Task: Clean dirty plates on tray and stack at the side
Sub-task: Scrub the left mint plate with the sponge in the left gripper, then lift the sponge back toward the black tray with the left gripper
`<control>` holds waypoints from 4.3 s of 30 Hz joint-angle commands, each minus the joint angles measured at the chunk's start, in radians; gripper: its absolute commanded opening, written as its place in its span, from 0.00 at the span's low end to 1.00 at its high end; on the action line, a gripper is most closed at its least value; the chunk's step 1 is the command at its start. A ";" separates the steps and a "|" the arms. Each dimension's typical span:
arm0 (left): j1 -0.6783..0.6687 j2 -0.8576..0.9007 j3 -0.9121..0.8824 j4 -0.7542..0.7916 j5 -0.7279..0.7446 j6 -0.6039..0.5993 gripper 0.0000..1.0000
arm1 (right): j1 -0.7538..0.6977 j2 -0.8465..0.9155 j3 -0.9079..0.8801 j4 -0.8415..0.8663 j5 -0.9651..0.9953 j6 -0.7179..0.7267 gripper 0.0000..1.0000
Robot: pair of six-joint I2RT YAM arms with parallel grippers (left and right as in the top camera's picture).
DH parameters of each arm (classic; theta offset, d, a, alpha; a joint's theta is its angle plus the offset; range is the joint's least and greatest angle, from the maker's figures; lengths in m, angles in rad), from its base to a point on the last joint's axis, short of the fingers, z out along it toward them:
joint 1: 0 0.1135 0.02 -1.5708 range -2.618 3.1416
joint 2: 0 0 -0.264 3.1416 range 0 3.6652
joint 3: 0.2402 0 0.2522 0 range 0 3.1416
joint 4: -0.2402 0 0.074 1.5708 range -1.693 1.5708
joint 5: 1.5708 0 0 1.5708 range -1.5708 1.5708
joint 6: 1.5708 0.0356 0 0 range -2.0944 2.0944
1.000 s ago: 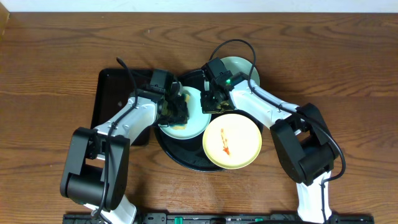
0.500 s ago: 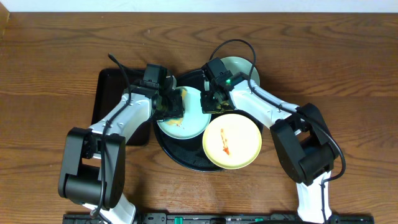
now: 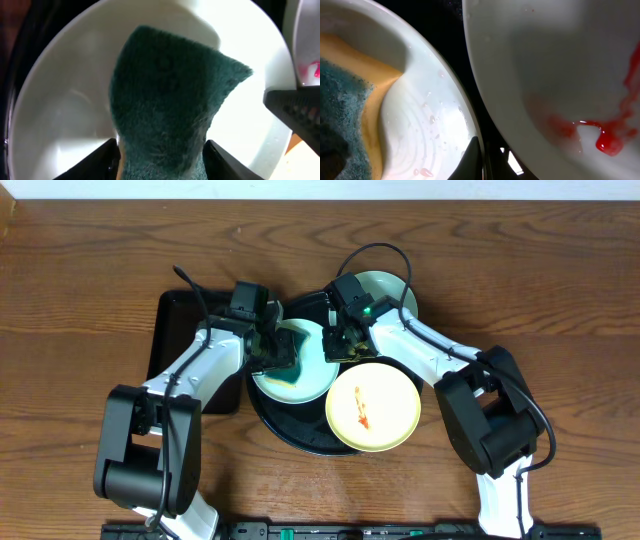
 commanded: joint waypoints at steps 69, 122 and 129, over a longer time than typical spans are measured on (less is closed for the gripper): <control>-0.085 0.001 0.028 -0.212 0.107 0.353 0.07 | 0.003 0.027 -0.002 0.011 -0.025 0.000 0.01; -0.128 -0.003 0.028 -0.089 -0.274 -0.135 0.07 | 0.003 0.027 -0.002 0.008 -0.025 0.000 0.01; -0.118 -0.083 0.077 -0.082 0.159 0.098 0.07 | 0.003 0.027 -0.002 0.008 -0.025 0.000 0.01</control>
